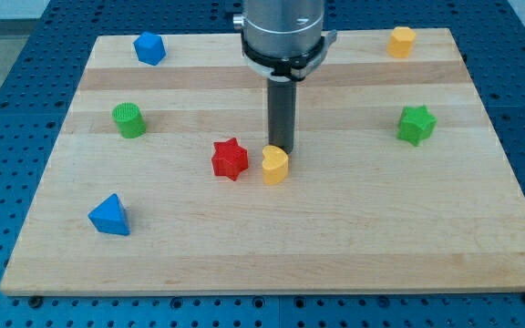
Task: Move the yellow heart parallel to the right of the blue triangle
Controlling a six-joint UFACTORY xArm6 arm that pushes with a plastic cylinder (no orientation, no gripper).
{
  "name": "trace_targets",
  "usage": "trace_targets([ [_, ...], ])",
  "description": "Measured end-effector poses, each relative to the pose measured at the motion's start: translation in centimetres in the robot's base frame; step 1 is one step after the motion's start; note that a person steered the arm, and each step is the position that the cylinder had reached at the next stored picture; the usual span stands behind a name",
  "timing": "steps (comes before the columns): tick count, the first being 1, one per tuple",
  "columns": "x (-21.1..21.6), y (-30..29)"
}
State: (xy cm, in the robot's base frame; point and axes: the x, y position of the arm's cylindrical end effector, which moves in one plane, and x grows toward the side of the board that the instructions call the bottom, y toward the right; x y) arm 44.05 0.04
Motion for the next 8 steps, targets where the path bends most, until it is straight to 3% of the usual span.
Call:
trace_targets([
  [4, 4.3, -2.5],
  [7, 4.4, -8.7],
  [8, 4.7, -8.4],
])
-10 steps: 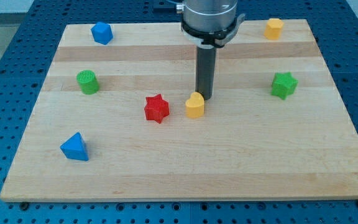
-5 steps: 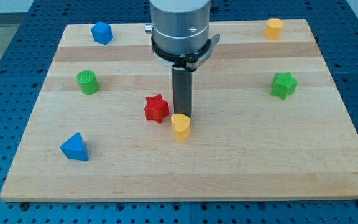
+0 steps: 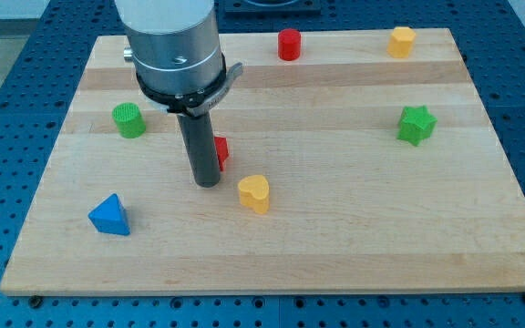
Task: Move the yellow heart parallel to the right of the blue triangle
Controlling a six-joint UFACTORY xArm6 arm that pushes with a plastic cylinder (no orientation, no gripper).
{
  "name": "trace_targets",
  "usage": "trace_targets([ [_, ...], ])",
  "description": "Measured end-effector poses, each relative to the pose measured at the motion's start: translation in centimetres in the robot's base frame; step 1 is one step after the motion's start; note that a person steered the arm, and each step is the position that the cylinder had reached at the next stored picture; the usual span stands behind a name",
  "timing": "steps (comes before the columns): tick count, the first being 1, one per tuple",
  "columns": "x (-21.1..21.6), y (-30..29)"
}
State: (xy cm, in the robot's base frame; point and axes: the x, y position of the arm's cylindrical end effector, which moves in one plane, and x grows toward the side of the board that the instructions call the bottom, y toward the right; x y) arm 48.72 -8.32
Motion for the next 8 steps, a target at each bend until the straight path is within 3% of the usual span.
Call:
trace_targets([
  [8, 2.2, 6.7],
])
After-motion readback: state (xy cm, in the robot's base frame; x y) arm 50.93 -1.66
